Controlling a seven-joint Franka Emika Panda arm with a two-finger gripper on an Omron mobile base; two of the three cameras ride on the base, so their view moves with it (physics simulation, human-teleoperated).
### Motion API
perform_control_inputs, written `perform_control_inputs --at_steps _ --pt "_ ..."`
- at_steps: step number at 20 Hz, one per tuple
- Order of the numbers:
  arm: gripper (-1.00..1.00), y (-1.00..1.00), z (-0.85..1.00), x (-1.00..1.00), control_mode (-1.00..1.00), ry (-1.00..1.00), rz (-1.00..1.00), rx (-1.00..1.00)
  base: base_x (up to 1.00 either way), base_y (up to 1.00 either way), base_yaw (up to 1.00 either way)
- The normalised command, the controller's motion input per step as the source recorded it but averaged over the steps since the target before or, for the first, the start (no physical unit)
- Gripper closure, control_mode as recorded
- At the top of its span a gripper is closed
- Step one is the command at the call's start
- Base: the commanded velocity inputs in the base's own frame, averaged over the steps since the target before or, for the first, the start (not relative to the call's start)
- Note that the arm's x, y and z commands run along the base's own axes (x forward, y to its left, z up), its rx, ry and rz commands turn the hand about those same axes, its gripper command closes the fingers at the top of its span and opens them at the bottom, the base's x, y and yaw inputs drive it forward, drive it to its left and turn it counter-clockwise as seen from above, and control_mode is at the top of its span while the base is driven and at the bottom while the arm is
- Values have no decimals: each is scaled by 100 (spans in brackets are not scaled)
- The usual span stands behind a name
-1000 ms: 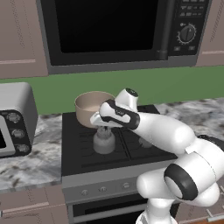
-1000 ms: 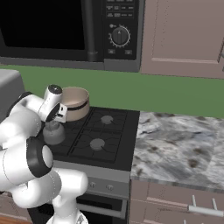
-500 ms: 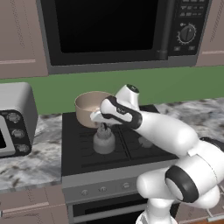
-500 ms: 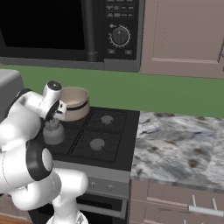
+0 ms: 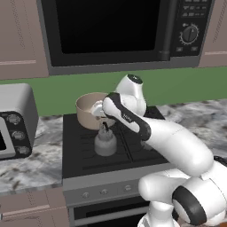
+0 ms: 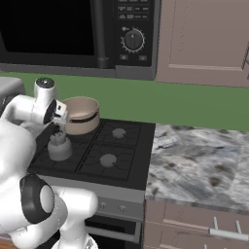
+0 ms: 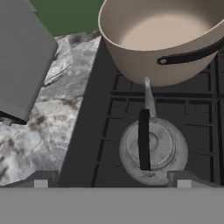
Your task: Pick the kettle from the counter and place it on a stove burner. Then turn the burner on.
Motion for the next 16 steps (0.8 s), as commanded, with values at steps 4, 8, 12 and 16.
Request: perform_control_inputs --at_steps 4,8,12,16 --pt "-100 0 2 -100 -100 -18 -8 -2 0 0 0" --pt "-100 -11 -9 -100 -100 -22 -6 0 0 0 0" --pt "-100 -14 -4 -100 -100 -33 -2 0 0 0 0" --pt "-100 -24 -10 -100 -100 -39 -1 2 0 0 0"
